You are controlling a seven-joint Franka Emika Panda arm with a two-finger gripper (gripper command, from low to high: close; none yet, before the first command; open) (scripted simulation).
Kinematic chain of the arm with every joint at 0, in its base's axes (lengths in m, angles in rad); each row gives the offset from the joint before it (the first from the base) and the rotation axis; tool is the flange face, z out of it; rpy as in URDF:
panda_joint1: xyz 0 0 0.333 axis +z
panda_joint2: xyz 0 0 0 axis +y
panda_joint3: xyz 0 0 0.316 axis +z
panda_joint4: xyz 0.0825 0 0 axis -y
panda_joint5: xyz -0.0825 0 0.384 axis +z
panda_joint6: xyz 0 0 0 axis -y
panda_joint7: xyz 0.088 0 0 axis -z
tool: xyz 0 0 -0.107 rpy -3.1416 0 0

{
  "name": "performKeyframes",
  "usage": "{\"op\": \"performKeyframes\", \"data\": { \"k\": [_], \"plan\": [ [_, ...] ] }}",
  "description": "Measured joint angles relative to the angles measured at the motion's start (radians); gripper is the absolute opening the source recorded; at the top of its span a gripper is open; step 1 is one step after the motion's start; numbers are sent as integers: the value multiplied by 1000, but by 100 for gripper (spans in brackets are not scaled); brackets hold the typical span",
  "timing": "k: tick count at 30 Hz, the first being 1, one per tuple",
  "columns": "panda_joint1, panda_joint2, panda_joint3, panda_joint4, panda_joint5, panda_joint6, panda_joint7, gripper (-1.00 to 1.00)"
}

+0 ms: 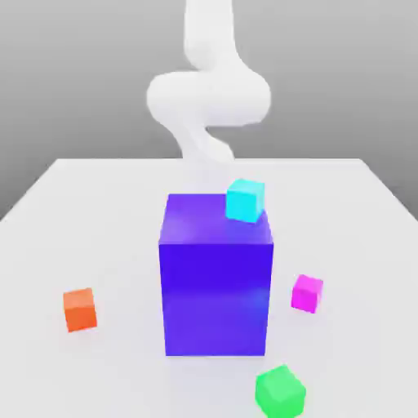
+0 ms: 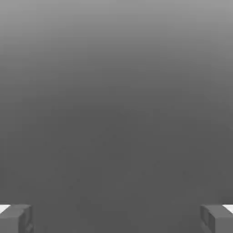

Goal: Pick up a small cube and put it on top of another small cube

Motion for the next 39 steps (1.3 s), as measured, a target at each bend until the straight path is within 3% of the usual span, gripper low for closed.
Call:
{"op": "performKeyframes", "data": {
  "k": [15, 23, 30, 39],
  "plan": [
    [328, 412, 62, -400, 90, 350, -318, 0],
    [451, 621, 154, -611, 59, 535, -424, 0],
    [454, 768, 154, -605, 10, 652, -420, 0],
    [569, 950, 24, -578, -58, 806, -367, 0]
  ]
}}
